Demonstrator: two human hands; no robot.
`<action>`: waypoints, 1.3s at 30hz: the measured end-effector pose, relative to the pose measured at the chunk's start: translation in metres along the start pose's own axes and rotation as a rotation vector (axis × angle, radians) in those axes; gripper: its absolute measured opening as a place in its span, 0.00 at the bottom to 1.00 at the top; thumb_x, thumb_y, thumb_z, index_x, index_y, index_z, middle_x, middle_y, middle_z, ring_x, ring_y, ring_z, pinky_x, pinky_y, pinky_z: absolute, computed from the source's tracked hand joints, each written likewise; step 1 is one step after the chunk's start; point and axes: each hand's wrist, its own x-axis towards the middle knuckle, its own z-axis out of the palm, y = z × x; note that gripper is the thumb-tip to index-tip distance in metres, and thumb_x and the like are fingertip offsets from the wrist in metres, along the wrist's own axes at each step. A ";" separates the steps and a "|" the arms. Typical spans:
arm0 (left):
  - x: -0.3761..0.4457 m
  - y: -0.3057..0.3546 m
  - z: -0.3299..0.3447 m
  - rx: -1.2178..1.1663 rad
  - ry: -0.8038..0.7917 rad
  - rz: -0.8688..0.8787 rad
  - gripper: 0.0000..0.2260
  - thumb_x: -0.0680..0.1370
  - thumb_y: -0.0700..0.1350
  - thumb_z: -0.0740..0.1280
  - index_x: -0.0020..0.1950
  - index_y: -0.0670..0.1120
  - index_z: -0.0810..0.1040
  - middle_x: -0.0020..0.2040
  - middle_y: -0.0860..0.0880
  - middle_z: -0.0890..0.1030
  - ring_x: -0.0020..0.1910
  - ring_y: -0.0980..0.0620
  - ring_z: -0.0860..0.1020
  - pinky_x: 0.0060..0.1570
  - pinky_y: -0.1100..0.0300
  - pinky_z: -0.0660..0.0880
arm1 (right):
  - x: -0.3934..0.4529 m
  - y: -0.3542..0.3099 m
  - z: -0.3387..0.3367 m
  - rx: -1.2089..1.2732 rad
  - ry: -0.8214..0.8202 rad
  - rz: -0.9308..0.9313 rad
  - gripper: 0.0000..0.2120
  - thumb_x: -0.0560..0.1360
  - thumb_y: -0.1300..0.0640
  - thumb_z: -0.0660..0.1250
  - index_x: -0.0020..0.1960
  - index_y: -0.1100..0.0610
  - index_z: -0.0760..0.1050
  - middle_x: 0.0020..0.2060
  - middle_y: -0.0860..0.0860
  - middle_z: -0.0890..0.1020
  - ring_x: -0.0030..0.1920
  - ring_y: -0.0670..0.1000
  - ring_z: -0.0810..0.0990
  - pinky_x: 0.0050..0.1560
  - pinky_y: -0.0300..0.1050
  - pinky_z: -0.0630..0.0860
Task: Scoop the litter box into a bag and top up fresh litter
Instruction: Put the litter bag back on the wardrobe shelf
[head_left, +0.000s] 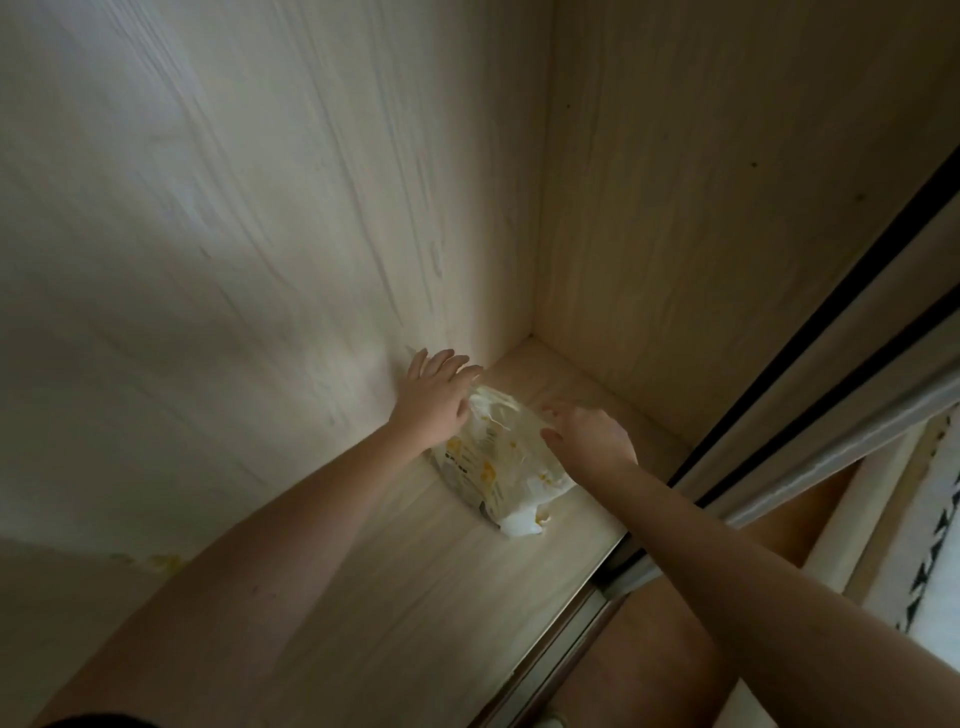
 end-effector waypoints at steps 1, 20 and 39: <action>-0.001 0.001 -0.001 0.003 -0.005 0.002 0.23 0.79 0.47 0.60 0.74 0.50 0.65 0.75 0.48 0.66 0.76 0.46 0.58 0.75 0.43 0.47 | -0.002 0.001 -0.002 0.015 0.009 -0.009 0.20 0.77 0.47 0.62 0.68 0.46 0.69 0.60 0.51 0.79 0.58 0.55 0.78 0.52 0.48 0.75; -0.067 0.149 -0.077 -0.083 -0.001 0.152 0.30 0.78 0.62 0.46 0.71 0.48 0.72 0.68 0.49 0.75 0.70 0.48 0.69 0.70 0.47 0.60 | -0.129 0.047 -0.025 -0.267 0.158 0.049 0.27 0.78 0.36 0.51 0.69 0.51 0.68 0.64 0.50 0.76 0.65 0.53 0.73 0.64 0.49 0.68; -0.108 0.318 -0.079 -0.036 -0.177 0.684 0.31 0.79 0.63 0.35 0.79 0.55 0.55 0.79 0.50 0.59 0.78 0.49 0.51 0.76 0.46 0.47 | -0.317 0.107 -0.031 -0.268 0.245 0.609 0.27 0.81 0.40 0.44 0.73 0.51 0.65 0.72 0.53 0.69 0.75 0.56 0.59 0.75 0.57 0.52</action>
